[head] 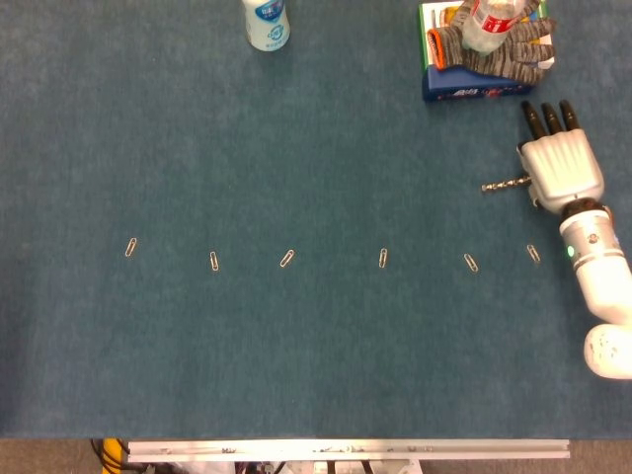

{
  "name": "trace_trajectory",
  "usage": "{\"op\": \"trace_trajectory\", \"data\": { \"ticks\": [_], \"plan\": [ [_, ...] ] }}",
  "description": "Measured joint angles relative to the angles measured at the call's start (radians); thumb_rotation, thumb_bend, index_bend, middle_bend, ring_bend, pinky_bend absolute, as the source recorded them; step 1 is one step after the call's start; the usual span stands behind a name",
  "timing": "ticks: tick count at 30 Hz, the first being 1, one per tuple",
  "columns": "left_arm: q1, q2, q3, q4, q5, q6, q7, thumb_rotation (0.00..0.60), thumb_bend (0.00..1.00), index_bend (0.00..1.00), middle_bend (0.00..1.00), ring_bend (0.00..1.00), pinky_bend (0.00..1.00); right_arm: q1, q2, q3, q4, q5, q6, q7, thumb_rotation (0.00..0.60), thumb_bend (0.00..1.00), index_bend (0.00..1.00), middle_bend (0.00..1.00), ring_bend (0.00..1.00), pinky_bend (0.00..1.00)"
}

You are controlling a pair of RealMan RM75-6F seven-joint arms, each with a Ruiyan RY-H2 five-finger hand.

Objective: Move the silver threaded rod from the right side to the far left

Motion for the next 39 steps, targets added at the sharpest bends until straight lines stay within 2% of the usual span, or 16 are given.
{"op": "trace_trajectory", "data": {
  "ticks": [19,39],
  "plan": [
    [0.002,0.003,0.000,-0.002,0.002,0.003,-0.002,0.600,0.45,0.49,0.43,0.27,0.31,0.015,-0.022,-0.003,0.010,0.033,-0.001,-0.034,0.600,0.26,0.52,0.00,0.00,0.00],
    [0.002,0.005,-0.001,-0.001,0.000,0.002,-0.005,0.600,0.45,0.49,0.43,0.27,0.31,0.028,-0.036,-0.002,0.020,0.055,-0.005,-0.047,0.600,0.31,0.52,0.01,0.00,0.00]
  ]
}}
